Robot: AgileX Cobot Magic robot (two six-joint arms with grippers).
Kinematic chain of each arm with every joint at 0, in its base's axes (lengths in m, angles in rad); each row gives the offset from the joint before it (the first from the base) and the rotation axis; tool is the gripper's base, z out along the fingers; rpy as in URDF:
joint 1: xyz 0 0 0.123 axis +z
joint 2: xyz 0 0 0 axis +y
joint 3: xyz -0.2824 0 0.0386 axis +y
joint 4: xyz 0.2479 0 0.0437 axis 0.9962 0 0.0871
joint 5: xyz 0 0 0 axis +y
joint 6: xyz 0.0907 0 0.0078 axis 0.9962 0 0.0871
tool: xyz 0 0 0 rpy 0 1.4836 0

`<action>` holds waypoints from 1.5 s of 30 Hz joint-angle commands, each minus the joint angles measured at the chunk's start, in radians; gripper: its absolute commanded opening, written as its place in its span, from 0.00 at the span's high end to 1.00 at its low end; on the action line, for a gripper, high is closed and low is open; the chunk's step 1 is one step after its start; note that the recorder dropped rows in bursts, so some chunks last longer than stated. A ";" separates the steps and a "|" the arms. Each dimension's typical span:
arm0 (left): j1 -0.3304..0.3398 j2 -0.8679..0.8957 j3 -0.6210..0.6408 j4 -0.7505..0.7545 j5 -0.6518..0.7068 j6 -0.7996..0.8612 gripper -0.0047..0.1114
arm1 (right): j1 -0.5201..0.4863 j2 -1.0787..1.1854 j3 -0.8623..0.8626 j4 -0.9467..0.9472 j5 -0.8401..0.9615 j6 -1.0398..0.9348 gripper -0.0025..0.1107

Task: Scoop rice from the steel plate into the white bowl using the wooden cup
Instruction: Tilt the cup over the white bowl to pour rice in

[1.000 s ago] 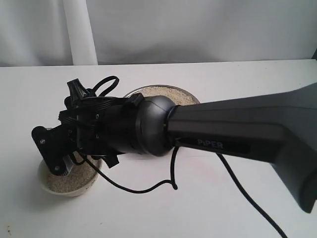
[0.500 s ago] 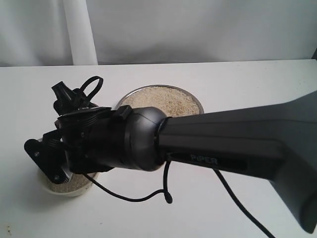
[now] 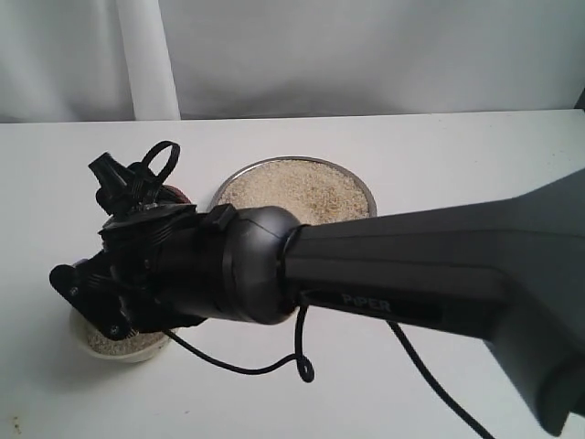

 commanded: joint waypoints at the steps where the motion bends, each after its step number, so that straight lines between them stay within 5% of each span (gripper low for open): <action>1: -0.005 0.000 0.002 -0.005 -0.007 -0.004 0.96 | 0.004 0.056 -0.006 -0.098 0.032 0.022 0.98; 45: -0.005 0.000 0.002 -0.005 -0.007 -0.004 0.96 | 0.105 0.063 -0.008 -0.490 0.159 0.040 0.98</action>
